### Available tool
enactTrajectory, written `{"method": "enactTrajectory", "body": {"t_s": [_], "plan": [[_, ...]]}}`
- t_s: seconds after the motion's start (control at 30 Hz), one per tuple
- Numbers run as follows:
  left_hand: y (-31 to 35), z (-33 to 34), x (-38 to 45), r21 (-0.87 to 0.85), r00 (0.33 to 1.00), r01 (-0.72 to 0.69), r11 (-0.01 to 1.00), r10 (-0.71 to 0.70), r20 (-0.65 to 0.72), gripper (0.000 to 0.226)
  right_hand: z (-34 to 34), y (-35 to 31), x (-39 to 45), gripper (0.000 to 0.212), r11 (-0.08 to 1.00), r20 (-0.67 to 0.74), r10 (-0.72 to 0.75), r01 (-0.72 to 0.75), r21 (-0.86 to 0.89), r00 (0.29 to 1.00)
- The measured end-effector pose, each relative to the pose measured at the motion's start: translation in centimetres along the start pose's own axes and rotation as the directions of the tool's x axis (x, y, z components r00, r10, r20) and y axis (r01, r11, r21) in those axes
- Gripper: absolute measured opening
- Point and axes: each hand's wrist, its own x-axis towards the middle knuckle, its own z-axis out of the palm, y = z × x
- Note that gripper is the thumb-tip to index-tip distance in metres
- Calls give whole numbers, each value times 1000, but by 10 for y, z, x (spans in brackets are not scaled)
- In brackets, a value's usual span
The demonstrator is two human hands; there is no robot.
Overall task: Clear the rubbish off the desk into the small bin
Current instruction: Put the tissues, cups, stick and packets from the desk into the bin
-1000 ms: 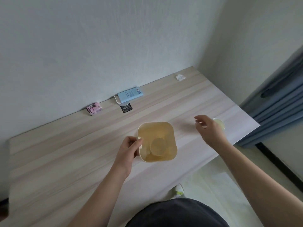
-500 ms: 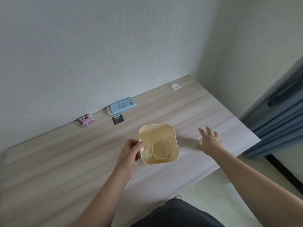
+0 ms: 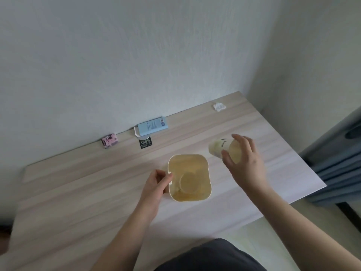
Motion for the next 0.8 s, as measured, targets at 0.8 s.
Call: {"method": "enactTrajectory", "body": {"t_s": [0.8], "plan": [[-1,-12,-19,-28,993,-22,999,18,-114,42,64,-54,-29,65,862,764,-243,494,-112,598]]}}
